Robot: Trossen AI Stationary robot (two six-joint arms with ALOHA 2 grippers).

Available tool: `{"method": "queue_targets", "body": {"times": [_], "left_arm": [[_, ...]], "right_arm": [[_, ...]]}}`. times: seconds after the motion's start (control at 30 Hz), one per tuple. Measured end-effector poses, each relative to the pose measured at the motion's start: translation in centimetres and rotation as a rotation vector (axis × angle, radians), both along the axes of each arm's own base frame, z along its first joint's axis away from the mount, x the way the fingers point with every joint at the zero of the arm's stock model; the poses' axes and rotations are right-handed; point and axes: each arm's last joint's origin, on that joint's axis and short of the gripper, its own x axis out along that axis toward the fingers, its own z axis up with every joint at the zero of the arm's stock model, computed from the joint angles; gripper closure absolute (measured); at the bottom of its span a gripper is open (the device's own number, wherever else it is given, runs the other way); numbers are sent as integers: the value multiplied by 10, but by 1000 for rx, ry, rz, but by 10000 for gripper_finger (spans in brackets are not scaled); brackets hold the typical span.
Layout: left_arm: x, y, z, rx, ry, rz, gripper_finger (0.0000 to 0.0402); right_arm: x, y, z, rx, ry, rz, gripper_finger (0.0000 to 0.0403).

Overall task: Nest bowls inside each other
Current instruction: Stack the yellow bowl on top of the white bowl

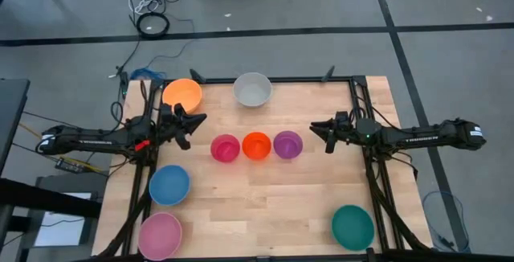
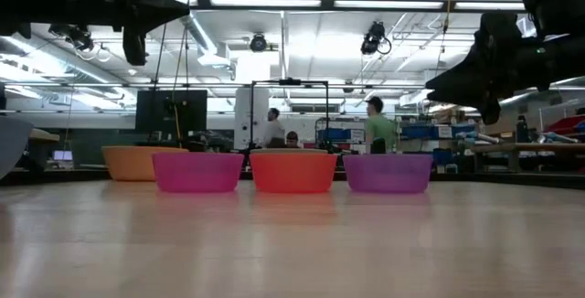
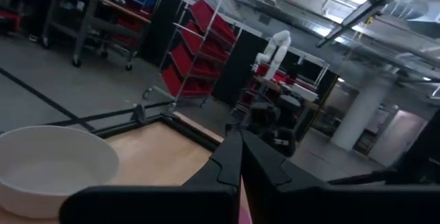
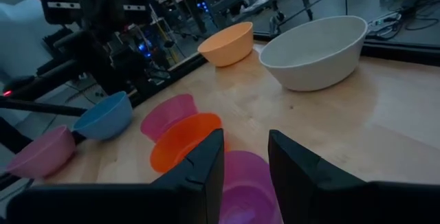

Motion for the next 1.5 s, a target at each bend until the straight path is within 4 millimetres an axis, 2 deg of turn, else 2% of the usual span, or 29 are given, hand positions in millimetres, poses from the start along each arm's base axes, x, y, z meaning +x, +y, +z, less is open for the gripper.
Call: {"method": "queue_targets", "body": {"times": [0.13, 0.27, 0.37, 0.5, 0.6, 0.7, 0.8, 0.93, 1.33, 1.5], "left_arm": [[0, 0, -1, -21, 5, 11, 386], [2, -2, -9, 68, 112, -54, 386], [2, 0, -26, 77, 310, -37, 386], [-10, 7, -47, -39, 690, 122, 386], [-20, 10, -40, -76, 815, 219, 386], [-20, 13, -27, -47, 816, 317, 386], [-14, 16, -16, 21, 841, 388, 386], [-1, 24, -14, 75, 995, 439, 376], [64, 68, -28, 135, 1640, 336, 259], [76, 86, -34, 102, 1839, 289, 236]], "right_arm": [[0, 0, 2, 22, -26, -2, 300], [1, 2, 4, 26, -56, 65, 300], [2, 4, 5, 38, -59, 124, 300], [2, 6, 5, 68, -64, 216, 300], [2, 8, 5, 84, -66, 263, 300], [2, 8, 5, 81, -64, 272, 300], [2, 8, 5, 63, -61, 272, 300], [2, 8, 7, 58, -86, 283, 300], [0, -2, 12, 71, -130, 365, 300], [-1, -7, 12, 81, -131, 377, 300]]}}
